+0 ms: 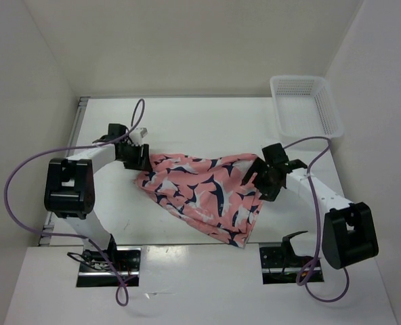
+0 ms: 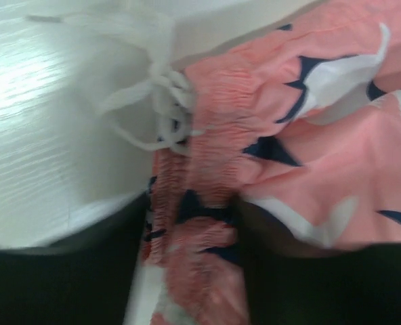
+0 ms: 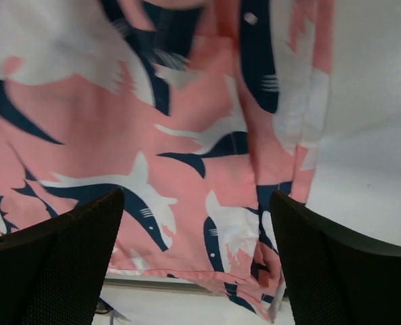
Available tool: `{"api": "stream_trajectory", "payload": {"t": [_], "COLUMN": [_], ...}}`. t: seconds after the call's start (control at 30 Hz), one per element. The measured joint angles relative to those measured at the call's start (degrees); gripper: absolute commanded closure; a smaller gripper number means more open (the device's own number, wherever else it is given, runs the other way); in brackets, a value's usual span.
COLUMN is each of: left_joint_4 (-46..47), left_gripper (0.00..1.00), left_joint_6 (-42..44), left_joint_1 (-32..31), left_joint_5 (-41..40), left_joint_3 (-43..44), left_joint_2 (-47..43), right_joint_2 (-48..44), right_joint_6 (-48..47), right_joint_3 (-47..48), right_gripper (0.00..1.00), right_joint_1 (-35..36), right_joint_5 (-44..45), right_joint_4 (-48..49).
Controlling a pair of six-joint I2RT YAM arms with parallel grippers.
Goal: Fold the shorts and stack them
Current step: Fold the shorts
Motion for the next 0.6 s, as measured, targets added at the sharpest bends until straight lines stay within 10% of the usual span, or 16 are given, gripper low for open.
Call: {"api": "stream_trajectory", "payload": {"t": [0.13,0.6], "left_joint_4": [1.73,3.41], "left_gripper": [1.00,1.00], "left_joint_6": [0.24,0.09], "left_joint_1": [-0.96,10.34], "left_joint_5": [1.16,-8.41], "left_joint_3": [-0.02,-0.13], "left_joint_2": [1.86,-4.59], "right_joint_2": [-0.20,6.43], "right_joint_6": [2.40,-3.17], "right_joint_3": [-3.63,7.91], "right_gripper": [0.27,0.53], "right_joint_1": [-0.46,4.09], "right_joint_5": [-2.12,-3.61], "right_joint_4": [0.79,4.63]}}
